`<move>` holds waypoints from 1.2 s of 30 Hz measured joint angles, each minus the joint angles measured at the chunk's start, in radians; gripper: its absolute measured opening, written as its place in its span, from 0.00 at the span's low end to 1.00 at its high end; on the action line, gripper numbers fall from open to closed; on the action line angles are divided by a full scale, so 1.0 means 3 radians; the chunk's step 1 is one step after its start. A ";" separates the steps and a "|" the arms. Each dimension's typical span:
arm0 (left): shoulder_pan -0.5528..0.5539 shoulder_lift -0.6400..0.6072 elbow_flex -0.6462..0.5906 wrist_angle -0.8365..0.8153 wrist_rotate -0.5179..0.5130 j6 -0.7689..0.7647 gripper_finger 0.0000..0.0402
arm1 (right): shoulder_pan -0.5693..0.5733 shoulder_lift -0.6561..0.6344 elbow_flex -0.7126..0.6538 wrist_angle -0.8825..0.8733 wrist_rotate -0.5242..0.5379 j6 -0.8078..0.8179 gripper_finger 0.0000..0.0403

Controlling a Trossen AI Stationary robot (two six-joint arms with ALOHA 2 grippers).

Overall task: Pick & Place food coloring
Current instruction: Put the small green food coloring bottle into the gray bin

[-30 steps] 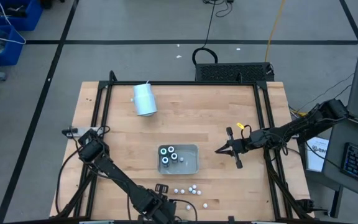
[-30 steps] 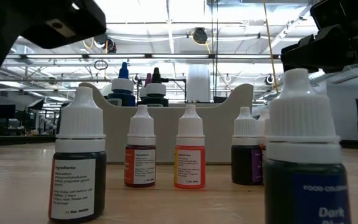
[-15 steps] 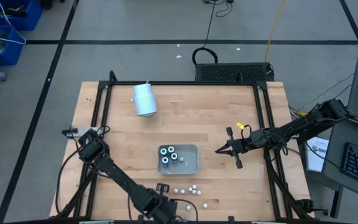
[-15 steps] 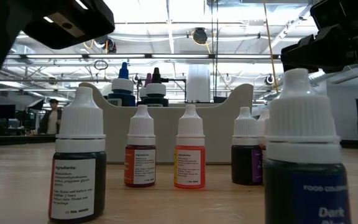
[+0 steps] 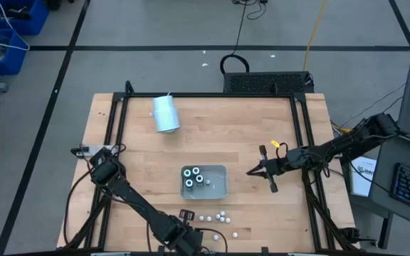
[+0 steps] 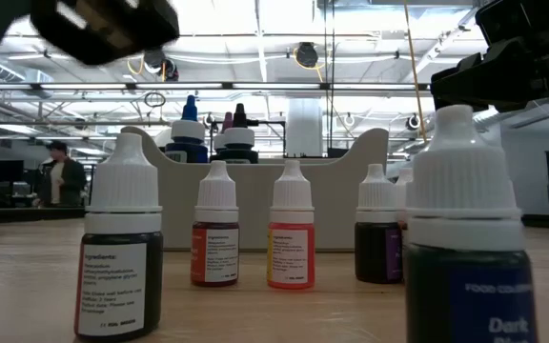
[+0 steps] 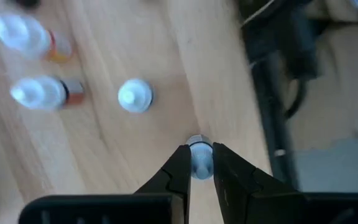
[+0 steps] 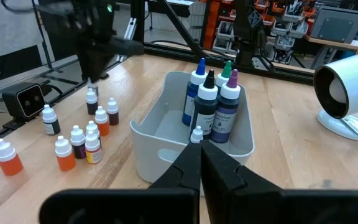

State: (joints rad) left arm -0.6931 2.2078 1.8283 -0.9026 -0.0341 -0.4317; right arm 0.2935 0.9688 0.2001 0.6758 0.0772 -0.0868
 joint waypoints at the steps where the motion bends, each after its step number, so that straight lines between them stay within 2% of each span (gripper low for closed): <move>1: 0.0010 0.0000 0.0096 -0.0038 0.0005 0.0051 0.13 | 0.0000 0.0000 0.0000 0.0000 0.0000 0.0000 0.00; 4: 0.0060 -0.0001 0.0467 -0.0295 -0.0004 0.0231 0.12 | 0.0000 0.0000 0.0000 0.0000 0.0000 0.0000 0.00; 7: 0.0177 -0.0001 0.0877 -0.0546 -0.0161 0.0404 0.12 | 0.0000 0.0000 0.0000 0.0000 0.0000 0.0001 0.00; 11: 0.0426 -0.0001 0.1400 -0.0658 -0.0346 0.0621 0.13 | 0.0000 0.0000 0.0000 0.0000 0.0000 0.0001 0.00; 14: 0.0698 -0.0018 0.1604 -0.0640 -0.0366 0.0737 0.14 | 0.0000 0.0001 0.0000 -0.0001 0.0000 0.0001 0.00; 17: 0.0983 -0.0014 0.1594 -0.0680 -0.0347 0.0850 0.15 | 0.0000 0.0001 0.0000 -0.0006 0.0000 0.0001 0.00; 23: 0.1371 -0.0005 0.1279 -0.0693 -0.0238 0.1064 0.13 | 0.0001 0.0001 0.0000 -0.0025 -0.0007 0.0074 0.00; 29: 0.1528 -0.0005 0.1010 -0.0671 -0.0118 0.1120 0.15 | 0.0001 0.0001 0.0000 -0.0024 -0.0011 0.0060 0.00; 36: 0.1646 -0.0005 0.0667 -0.0518 -0.0122 0.1200 0.13 | 0.0001 0.0001 0.0000 -0.0022 -0.0011 0.0039 0.00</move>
State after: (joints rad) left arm -0.1994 2.2063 2.0283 -1.0578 -0.0708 -0.0716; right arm 0.2939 0.9691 0.2001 0.6690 0.0738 -0.0752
